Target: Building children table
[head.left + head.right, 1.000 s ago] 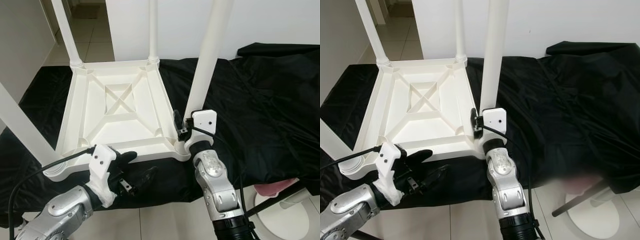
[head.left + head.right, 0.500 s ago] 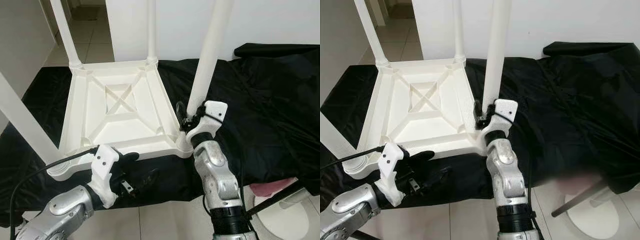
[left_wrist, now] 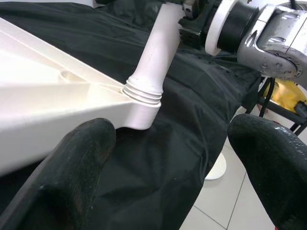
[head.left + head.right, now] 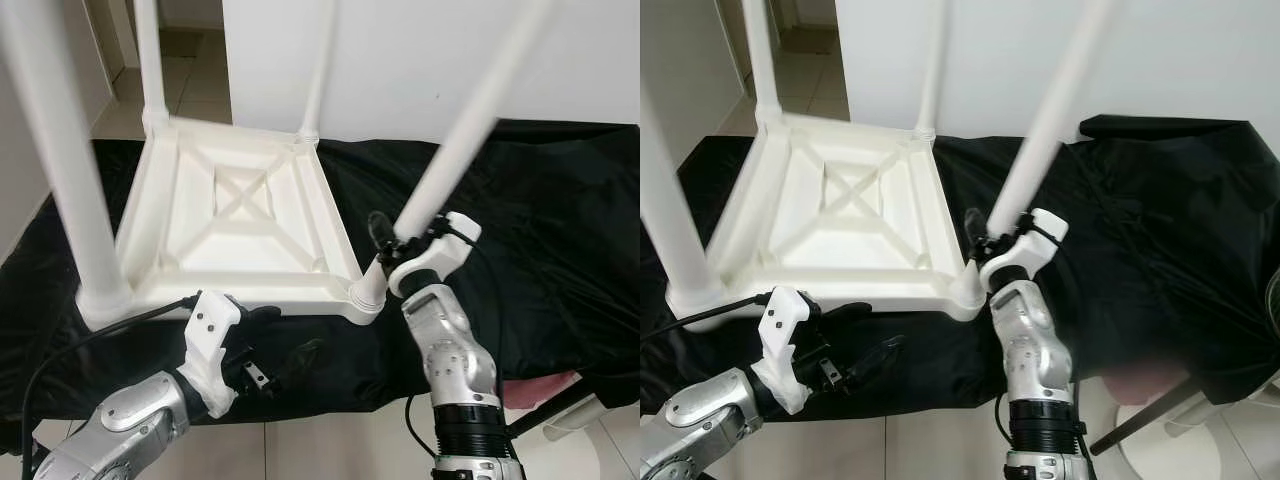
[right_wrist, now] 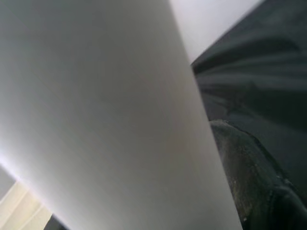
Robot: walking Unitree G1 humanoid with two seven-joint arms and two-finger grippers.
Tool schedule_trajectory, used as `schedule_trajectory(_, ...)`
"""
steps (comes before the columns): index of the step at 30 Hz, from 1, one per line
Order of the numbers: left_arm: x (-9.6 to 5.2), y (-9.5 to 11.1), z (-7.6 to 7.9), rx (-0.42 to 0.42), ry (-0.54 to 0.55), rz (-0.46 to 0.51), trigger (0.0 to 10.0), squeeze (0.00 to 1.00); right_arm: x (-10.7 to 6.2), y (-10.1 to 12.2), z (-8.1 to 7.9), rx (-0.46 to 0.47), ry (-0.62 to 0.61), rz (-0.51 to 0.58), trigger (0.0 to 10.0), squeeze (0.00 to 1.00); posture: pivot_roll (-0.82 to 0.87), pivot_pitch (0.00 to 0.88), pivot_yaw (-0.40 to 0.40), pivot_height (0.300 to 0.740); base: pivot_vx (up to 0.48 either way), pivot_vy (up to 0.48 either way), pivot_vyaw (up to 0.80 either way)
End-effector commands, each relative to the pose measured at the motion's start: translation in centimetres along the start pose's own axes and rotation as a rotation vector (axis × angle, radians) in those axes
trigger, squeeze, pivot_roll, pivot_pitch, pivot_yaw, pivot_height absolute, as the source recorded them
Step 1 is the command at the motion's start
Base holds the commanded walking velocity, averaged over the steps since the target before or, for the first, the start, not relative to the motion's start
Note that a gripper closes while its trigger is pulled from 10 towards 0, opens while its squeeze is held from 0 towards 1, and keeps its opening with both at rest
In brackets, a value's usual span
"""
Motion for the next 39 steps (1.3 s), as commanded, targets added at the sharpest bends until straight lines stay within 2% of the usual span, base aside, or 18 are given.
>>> schedule_trajectory(1, 0.2, 0.1, 1.0, 0.005, -0.117, -0.001, 10.0, 0.00, -0.2, -4.8, -1.5, 0.465, 0.049, -0.117, 10.0, 0.00, 0.05, 0.022, 0.002, 0.740, 0.000, 0.000, 0.00)
schedule_trajectory(5, 0.3, 0.2, 1.3, 0.002, -0.131, -0.001, 10.0, 0.00, -0.8, -6.0, -0.3, 0.639, 0.049, -0.148, 10.0, 0.00, 0.05, 0.022, 0.005, 0.740, 0.000, 0.000, 0.00)
schedule_trajectory(8, 0.3, 0.2, 1.3, -0.002, -0.140, -0.003, 10.0, 0.00, -1.0, -6.6, 0.4, 0.694, 0.043, -0.159, 10.0, 0.00, 0.05, 0.022, 0.009, 0.740, 0.000, 0.000, 0.00)
schedule_trajectory(9, 0.3, 0.2, 1.3, 0.006, -0.143, -0.009, 10.0, 0.00, -1.5, -7.6, 1.6, 0.774, 0.026, -0.173, 10.0, 0.00, 0.05, 0.022, 0.009, 0.740, 0.000, 0.000, 0.00)
schedule_trajectory(11, 0.3, 0.1, 1.3, 0.009, -0.143, -0.010, 10.0, 0.00, -1.7, -7.9, 1.9, 0.795, 0.022, -0.175, 10.0, 0.00, 0.05, 0.022, 0.009, 0.740, 0.000, 0.000, 0.00)
schedule_trajectory(14, 0.4, 0.1, 0.6, 0.027, -0.108, -0.010, 10.0, 0.00, -1.9, -8.4, 2.1, 0.769, 0.024, -0.195, 10.0, 0.00, 0.06, 0.025, 0.019, 0.740, 0.000, 0.000, 0.00)
schedule_trajectory(15, 0.6, 0.1, -0.2, 0.051, -0.067, -0.009, 10.0, 0.00, -2.0, -8.7, 2.2, 0.752, 0.032, -0.208, 10.0, 0.00, 0.06, 0.025, 0.019, 0.740, 0.000, 0.000, 0.00)
schedule_trajectory(18, 0.7, 0.1, -1.2, 0.070, -0.017, -0.010, 10.0, 0.00, -2.1, -8.7, 2.2, 0.766, 0.046, -0.214, 10.0, 0.00, 0.05, 0.026, 0.021, 0.740, 0.000, 0.000, 0.00)
schedule_trajectory(20, 1.4, 0.1, -5.4, 0.177, 0.260, -0.042, 10.0, 0.00, -2.5, -8.9, 3.2, 0.773, 0.043, -0.219, 10.0, 0.00, 0.05, 0.031, 0.029, 0.740, 0.000, 0.000, 0.00)
schedule_trajectory(21, 1.4, 0.1, -5.4, 0.177, 0.260, -0.042, 10.0, 0.00, -2.5, -8.9, 3.2, 0.773, 0.043, -0.219, 10.0, 0.00, 0.05, 0.031, 0.029, 0.740, 0.000, 0.000, 0.00)
schedule_trajectory(22, 1.6, 0.3, -6.6, 0.197, 0.345, -0.039, 10.0, 0.00, -2.7, -9.0, 3.6, 0.773, 0.035, -0.222, 10.0, 0.00, 0.05, 0.031, 0.029, 0.740, 0.000, 0.000, 0.00)
schedule_trajectory(23, 1.6, 0.3, -6.6, 0.197, 0.345, -0.039, 10.0, 0.00, -2.7, -9.0, 3.6, 0.773, 0.035, -0.222, 10.0, 0.00, 0.05, 0.031, 0.029, 0.740, 0.000, 0.000, 0.00)
schedule_trajectory(24, 1.7, 0.7, -7.7, 0.214, 0.440, -0.029, 10.0, 0.00, -2.9, -9.1, 4.0, 0.772, 0.030, -0.223, 10.0, 0.00, 0.04, 0.033, 0.034, 0.740, 0.000, 0.000, 0.00)
schedule_trajectory(29, 1.7, 1.5, -8.4, 0.239, 0.501, 0.003, 10.0, 0.00, -3.3, -9.2, 4.5, 0.764, 0.032, -0.224, 10.0, 0.00, 0.04, 0.038, 0.037, 0.740, 0.000, 0.000, 0.00)
schedule_trajectory(32, 1.2, 1.9, -8.9, 0.269, 0.515, 0.010, 10.0, 0.00, -4.2, -8.9, 5.6, 0.795, 0.043, -0.190, 10.0, 0.00, 0.04, 0.049, 0.042, 0.740, 0.000, 0.000, 0.00)
schedule_trajectory(37, 0.9, 2.0, -9.3, 0.273, 0.542, 0.003, 10.0, 0.00, -4.6, -8.9, 6.1, 0.806, 0.044, -0.183, 10.0, 0.00, 0.04, 0.049, 0.042, 0.740, 0.000, 0.000, 0.00)
schedule_trajectory(38, 0.9, 2.6, -9.7, 0.269, 0.591, 0.025, 10.0, 0.00, -5.0, -8.8, 6.3, 0.816, 0.054, -0.182, 10.0, 0.00, 0.04, 0.059, 0.045, 0.740, 0.000, 0.000, 0.00)
schedule_trajectory(39, 0.9, 2.6, -9.7, 0.269, 0.591, 0.025, 10.0, 0.00, -5.0, -8.8, 6.3, 0.816, 0.054, -0.182, 10.0, 0.00, 0.04, 0.059, 0.045, 0.740, 0.000, 0.000, 0.00)
Point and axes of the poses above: a point about 5 cm out from each wrist's last joint towards the gripper, its own x axis pointing out of the wrist towards the gripper, its own y axis along the axis of the wrist's last joint, z = x × y, the point moved 2 cm from there along x, pointing out of the wrist towards the gripper, and after that the axes turned 5 degrees about -x, right-handed, at the moved point
